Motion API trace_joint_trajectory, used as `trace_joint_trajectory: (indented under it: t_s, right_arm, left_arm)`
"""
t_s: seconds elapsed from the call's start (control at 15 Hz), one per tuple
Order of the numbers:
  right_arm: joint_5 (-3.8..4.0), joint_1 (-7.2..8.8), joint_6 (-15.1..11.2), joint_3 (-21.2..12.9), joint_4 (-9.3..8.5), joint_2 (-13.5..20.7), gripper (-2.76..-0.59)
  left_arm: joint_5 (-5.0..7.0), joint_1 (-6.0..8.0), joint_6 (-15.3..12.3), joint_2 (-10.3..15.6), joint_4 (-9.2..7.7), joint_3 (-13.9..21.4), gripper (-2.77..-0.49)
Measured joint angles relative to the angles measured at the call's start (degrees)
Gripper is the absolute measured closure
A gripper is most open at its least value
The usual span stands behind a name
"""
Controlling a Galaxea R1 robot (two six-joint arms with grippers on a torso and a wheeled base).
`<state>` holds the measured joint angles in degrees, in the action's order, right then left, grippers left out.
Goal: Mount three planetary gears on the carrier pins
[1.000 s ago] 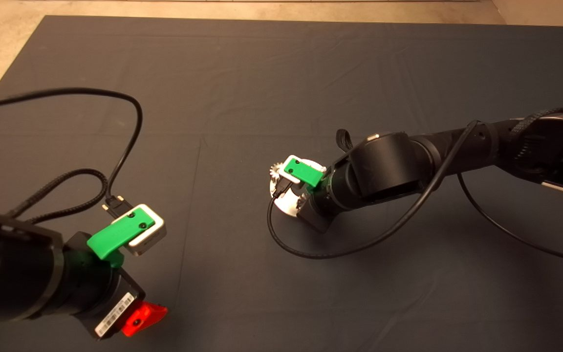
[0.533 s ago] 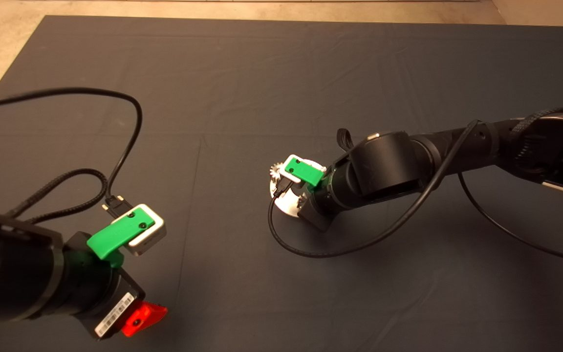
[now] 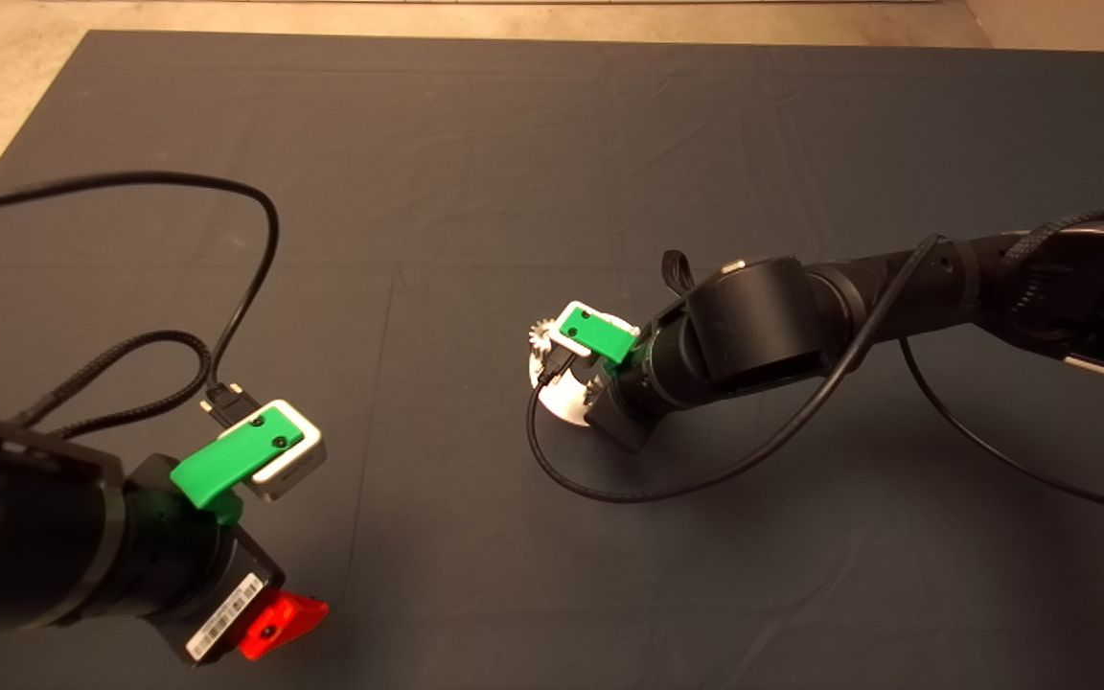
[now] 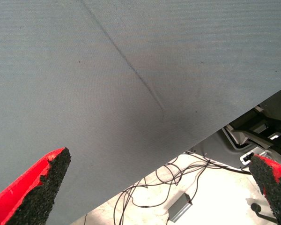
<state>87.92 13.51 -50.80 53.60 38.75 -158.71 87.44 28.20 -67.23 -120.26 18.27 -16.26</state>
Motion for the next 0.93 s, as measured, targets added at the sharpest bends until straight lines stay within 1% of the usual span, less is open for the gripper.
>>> trace_joint_trajectory:
  t_s: [0.53,0.6,0.93]
  right_arm:
    - [0.0,0.0,0.9,0.1,0.03,0.5,-1.02]
    - [-0.08,0.0,0.9,0.1,0.03,0.6,-1.02]
    - [0.0,0.0,1.0,0.0,0.03,1.0,-1.02]
  left_arm:
    - [0.0,0.13,0.0,0.3,-0.02,0.0,-2.77]
    - [0.01,0.13,0.0,0.3,0.0,0.0,-2.77]
    - [0.02,0.13,0.0,0.3,0.0,0.0,-2.77]
